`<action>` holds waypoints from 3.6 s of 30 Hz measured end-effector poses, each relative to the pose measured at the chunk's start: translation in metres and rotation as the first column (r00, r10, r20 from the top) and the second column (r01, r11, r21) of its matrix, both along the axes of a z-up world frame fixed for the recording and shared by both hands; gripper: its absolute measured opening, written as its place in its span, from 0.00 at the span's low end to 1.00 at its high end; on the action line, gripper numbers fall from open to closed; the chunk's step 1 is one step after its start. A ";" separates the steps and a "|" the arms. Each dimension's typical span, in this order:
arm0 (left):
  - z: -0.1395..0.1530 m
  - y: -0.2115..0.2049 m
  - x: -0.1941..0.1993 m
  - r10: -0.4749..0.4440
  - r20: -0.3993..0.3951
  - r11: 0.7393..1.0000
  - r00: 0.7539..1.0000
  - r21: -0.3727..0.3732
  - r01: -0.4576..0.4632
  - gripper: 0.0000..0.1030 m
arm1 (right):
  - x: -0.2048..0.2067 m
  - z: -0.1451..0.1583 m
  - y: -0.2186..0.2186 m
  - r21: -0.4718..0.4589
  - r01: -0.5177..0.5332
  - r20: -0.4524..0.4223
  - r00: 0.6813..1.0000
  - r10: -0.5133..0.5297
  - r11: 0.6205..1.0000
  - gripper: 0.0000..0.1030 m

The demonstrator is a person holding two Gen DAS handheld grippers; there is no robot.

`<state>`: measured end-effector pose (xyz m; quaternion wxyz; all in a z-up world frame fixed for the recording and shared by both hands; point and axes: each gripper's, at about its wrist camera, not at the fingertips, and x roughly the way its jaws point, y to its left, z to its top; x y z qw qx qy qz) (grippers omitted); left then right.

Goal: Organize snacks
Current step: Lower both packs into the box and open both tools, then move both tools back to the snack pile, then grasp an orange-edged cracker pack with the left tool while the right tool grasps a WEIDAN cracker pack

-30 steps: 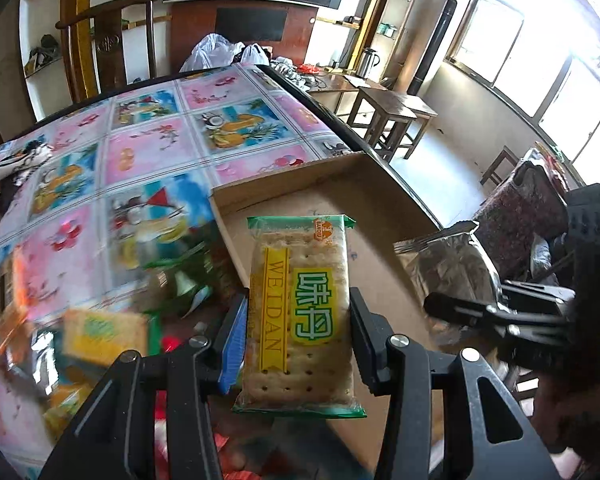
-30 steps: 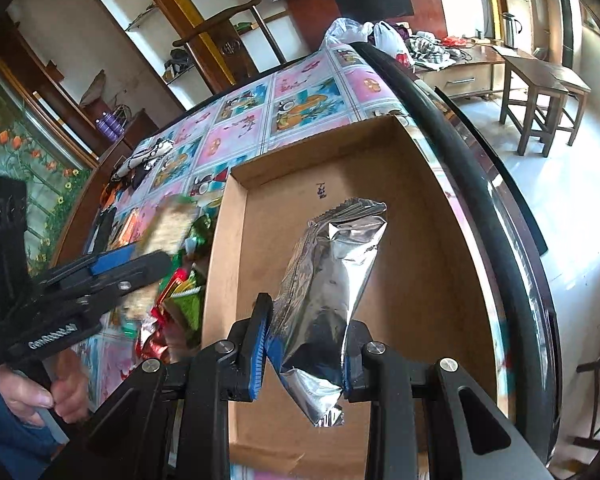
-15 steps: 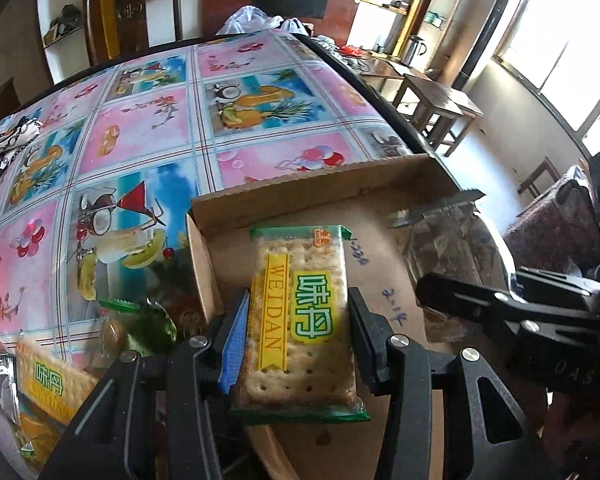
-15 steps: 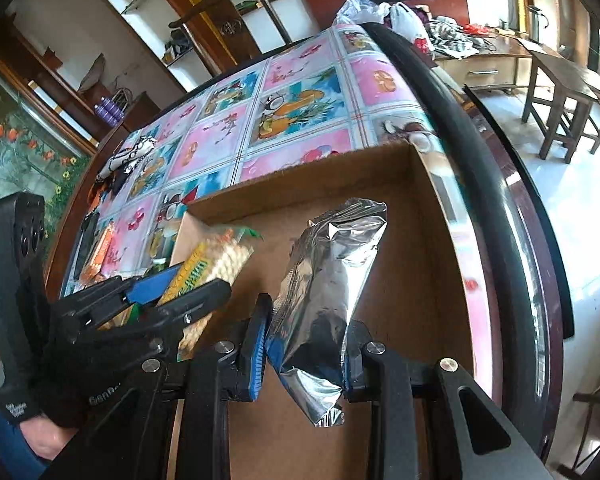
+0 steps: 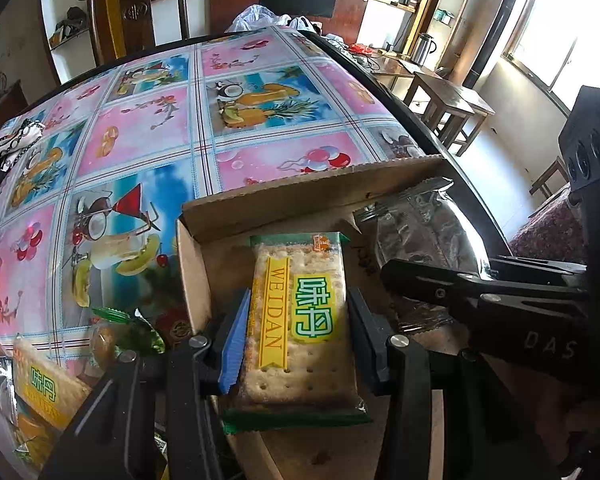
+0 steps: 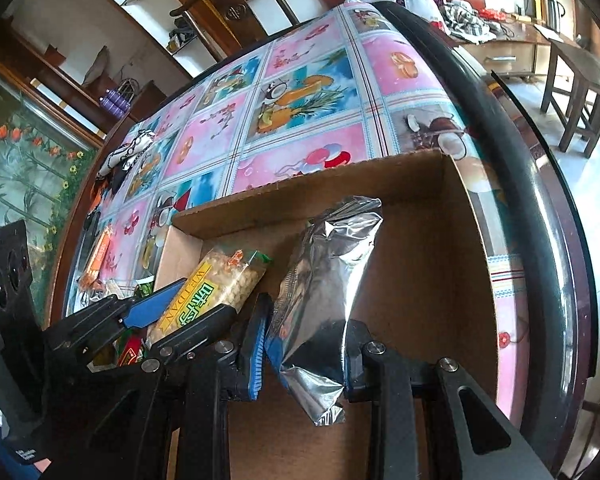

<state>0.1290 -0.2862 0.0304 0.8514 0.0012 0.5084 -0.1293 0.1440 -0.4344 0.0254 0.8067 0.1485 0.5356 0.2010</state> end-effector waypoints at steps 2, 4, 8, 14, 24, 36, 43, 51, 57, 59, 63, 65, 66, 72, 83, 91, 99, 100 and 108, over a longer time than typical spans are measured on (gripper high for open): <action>0.000 0.000 0.000 0.000 -0.001 1.000 1.000 0.000 0.000 0.44 | -0.001 0.000 -0.002 0.003 0.007 -0.011 1.000 -0.007 1.000 0.31; 0.000 -0.001 0.000 0.003 0.003 1.000 1.000 0.007 -0.003 0.44 | -0.003 0.001 -0.004 0.001 0.008 -0.015 1.000 -0.008 1.000 0.32; 0.001 -0.004 -0.001 0.002 0.011 1.000 1.000 0.022 -0.003 0.46 | -0.007 0.002 -0.011 -0.009 0.031 -0.028 0.999 -0.031 0.999 0.43; 0.006 -0.005 -0.006 0.001 0.033 0.999 0.999 0.042 -0.003 0.52 | -0.020 0.010 -0.021 0.011 0.046 -0.023 0.999 -0.046 0.999 0.44; 0.025 -0.006 -0.024 -0.033 0.097 0.997 0.995 0.078 0.026 0.61 | -0.058 0.026 -0.043 0.081 0.122 -0.015 0.993 -0.121 0.989 0.46; 0.055 0.009 -0.061 -0.087 0.202 0.990 0.975 0.131 0.061 0.65 | -0.099 0.040 -0.027 0.135 0.168 -0.014 0.986 -0.167 0.976 0.49; 0.071 0.044 -0.081 -0.081 0.243 0.989 0.967 0.140 0.047 0.66 | -0.113 0.050 0.008 0.137 0.138 0.003 0.990 -0.140 0.981 0.49; 0.077 0.117 -0.102 -0.012 0.235 0.994 0.972 0.105 -0.013 0.68 | -0.119 0.062 0.066 0.119 0.066 0.031 0.997 -0.070 0.991 0.50; 0.062 0.217 -0.119 0.154 0.149 0.986 0.977 0.044 -0.163 0.70 | -0.127 0.057 0.107 0.097 0.004 0.021 1.000 -0.006 0.995 0.51; 0.052 0.249 -0.127 0.208 0.104 0.978 0.973 0.011 -0.210 0.70 | -0.131 0.052 0.120 0.086 -0.020 0.012 1.000 0.020 0.996 0.51; 0.038 0.281 -0.144 0.246 0.067 0.969 0.967 -0.008 -0.246 0.70 | -0.137 0.044 0.140 0.066 -0.066 -0.010 0.998 0.067 0.996 0.51; 0.033 0.286 -0.151 0.234 0.062 0.972 0.970 -0.006 -0.234 0.70 | -0.140 0.040 0.150 0.054 -0.085 -0.020 0.996 0.086 0.995 0.51; 0.030 0.285 -0.153 0.220 0.063 0.976 0.974 -0.002 -0.220 0.70 | -0.141 0.039 0.154 0.049 -0.091 -0.024 0.995 0.093 0.995 0.51; 0.028 0.281 -0.149 0.158 0.068 0.987 0.985 -0.005 -0.158 0.70 | -0.145 0.037 0.161 0.026 -0.095 -0.031 0.995 0.096 0.995 0.51; 0.030 0.331 -0.070 0.373 -0.057 0.911 0.926 -0.167 -0.377 0.72 | -0.162 0.040 0.156 -0.029 -0.084 -0.007 0.996 0.084 0.996 0.51; 0.012 0.344 0.017 0.460 -0.125 0.880 0.879 -0.069 -0.470 0.81 | -0.178 0.038 0.151 -0.072 -0.088 0.003 0.996 0.088 0.994 0.51; -0.013 0.334 0.031 0.478 -0.128 0.878 0.869 0.038 -0.478 0.61 | -0.184 0.043 0.127 -0.087 -0.029 0.018 0.999 0.031 0.996 0.52; -0.013 0.332 0.028 0.473 -0.112 0.881 0.874 0.061 -0.469 0.54 | -0.184 0.043 0.125 -0.085 -0.022 0.018 1.000 0.024 0.996 0.52; -0.012 0.351 -0.029 0.431 -0.061 0.902 0.900 0.064 -0.427 0.51 | -0.171 0.043 0.134 -0.055 -0.055 0.019 0.998 0.057 0.997 0.52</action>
